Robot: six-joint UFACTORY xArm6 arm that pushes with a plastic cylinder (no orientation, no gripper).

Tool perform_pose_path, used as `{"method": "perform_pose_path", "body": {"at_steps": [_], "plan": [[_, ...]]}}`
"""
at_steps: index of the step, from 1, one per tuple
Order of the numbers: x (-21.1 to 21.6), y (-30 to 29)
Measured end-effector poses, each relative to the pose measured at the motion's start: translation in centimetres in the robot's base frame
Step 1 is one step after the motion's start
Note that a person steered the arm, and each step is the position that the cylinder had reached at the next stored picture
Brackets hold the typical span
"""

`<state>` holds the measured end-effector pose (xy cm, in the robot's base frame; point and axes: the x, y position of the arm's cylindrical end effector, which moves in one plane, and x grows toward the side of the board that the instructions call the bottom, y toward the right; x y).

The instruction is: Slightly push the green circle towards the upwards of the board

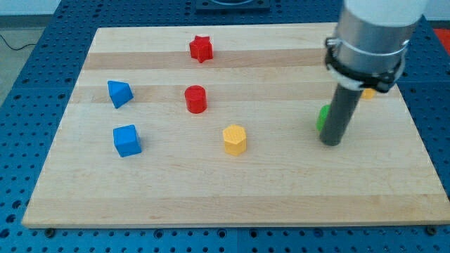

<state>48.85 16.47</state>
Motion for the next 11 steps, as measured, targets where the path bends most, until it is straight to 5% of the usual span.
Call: {"method": "perform_pose_path", "body": {"at_steps": [2, 6, 8, 11], "plan": [[1.4, -5.2], [-0.2, 3.9], [2.3, -9.3], [-2.4, -0.1]]}}
